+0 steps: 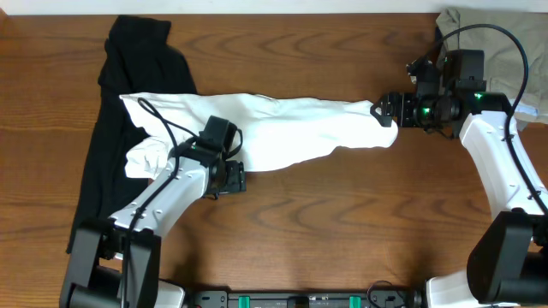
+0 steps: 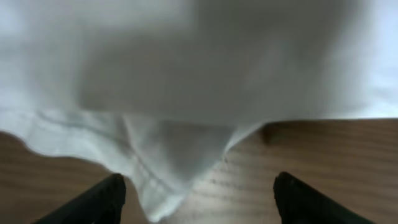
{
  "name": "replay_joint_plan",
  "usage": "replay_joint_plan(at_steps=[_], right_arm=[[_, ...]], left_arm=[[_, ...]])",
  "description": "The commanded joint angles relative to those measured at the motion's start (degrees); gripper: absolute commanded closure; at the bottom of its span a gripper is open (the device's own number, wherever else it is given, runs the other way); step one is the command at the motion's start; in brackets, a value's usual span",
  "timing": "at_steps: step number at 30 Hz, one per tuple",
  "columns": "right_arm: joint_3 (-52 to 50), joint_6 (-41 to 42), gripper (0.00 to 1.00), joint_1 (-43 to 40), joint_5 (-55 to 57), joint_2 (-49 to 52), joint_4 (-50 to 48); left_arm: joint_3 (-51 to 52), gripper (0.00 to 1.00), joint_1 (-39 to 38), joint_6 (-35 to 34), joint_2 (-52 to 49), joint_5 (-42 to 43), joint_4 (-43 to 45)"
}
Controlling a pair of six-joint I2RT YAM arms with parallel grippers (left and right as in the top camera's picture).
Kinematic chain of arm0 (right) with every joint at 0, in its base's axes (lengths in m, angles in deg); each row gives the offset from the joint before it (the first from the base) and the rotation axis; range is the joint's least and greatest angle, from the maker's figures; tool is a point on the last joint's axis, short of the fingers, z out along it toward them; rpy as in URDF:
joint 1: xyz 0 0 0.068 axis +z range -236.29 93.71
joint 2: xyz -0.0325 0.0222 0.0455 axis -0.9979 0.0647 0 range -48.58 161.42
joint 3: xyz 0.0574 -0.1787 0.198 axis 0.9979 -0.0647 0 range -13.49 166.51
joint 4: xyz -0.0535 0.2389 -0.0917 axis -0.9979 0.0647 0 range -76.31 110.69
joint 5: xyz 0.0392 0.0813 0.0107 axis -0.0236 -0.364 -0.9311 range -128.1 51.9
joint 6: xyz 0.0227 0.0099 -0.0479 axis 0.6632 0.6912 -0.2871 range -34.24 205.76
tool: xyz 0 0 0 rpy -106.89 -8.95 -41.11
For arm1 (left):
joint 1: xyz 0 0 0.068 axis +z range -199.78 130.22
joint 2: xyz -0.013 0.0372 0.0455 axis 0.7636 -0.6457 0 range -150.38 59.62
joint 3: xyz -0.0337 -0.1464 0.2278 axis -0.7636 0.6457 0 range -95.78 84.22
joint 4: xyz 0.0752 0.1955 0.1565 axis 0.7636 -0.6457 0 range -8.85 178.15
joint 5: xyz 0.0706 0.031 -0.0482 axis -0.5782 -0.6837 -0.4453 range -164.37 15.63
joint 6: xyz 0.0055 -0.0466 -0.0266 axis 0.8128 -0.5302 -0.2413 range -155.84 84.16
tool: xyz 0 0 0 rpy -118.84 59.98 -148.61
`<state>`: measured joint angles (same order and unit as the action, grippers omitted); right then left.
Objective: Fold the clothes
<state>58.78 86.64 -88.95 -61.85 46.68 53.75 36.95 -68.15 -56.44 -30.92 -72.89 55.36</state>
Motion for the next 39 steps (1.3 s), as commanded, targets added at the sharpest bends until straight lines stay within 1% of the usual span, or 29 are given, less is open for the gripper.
replay_joint_plan(at_steps=[1, 2, 4, 5, 7, 13, 14, 15, 16, 18, 21, 28, 30, 34, 39], right_arm=[[0.57, -0.74, 0.01, 0.44, -0.07, 0.48, 0.00], [0.57, -0.74, 0.01, 0.44, -0.04, 0.48, 0.00], [0.57, -0.74, 0.01, 0.44, -0.04, 0.48, -0.02], [0.57, -0.74, 0.01, 0.44, -0.04, 0.48, -0.02], [0.57, -0.74, 0.01, 0.44, -0.07, 0.48, 0.00], [0.57, -0.74, 0.01, 0.44, -0.04, 0.48, 0.04], [0.57, -0.74, 0.01, 0.44, -0.04, 0.48, 0.04], [0.57, -0.74, 0.01, 0.44, -0.07, 0.48, 0.04], [0.57, -0.74, 0.01, 0.44, -0.07, 0.48, 0.04], [0.57, -0.72, 0.01, 0.44, -0.07, 0.48, 0.07], [0.57, -0.74, 0.01, 0.44, -0.04, 0.48, 0.48], [0.52, -0.72, 0.01, 0.42, 0.22, 0.48, 3.48], [0.50, -0.59, 0.01, 0.42, 0.83, 0.48, 4.20], [-0.09, 1.38, 0.01, 0.44, 2.82, 0.48, 4.90], [-1.64, 3.56, 0.08, 0.46, 3.69, 0.55, 4.74]], left_arm=[[1.90, 0.30, 0.28, 1.75, -0.13, -0.90, 1.29], [2.01, 0.36, 0.39, 1.75, -0.13, -0.90, 1.64], [2.01, 0.58, 0.63, 1.68, -0.13, -0.90, 2.51], [2.01, 0.66, 0.63, 1.68, -0.13, -0.90, 3.23], [2.01, 0.69, 0.63, 1.68, -0.13, -0.90, 4.59], [2.01, 0.69, 0.63, 1.70, -0.13, -0.90, 6.23], [2.01, 0.73, 0.63, 1.70, -0.13, -0.90, 6.34], [2.01, 0.81, 0.63, 1.70, -0.13, -0.90, 6.34], [2.01, 0.94, 0.63, 1.70, -0.13, -0.90, 6.32], [1.73, 0.94, 0.63, 1.64, -0.07, -0.85, 6.21], [-1.70, 0.94, 0.63, 1.22, 1.27, -0.46, 1.79], [-20.24, 0.94, 0.61, 1.27, 10.01, -0.46, -22.40], [-24.00, 0.94, 0.61, 1.27, 12.50, -0.46, -27.32], [-26.25, 0.94, 0.61, 0.98, 17.88, -0.44, -32.15], [-26.25, 0.94, 0.61, -0.31, 23.04, -0.44, -34.69]])
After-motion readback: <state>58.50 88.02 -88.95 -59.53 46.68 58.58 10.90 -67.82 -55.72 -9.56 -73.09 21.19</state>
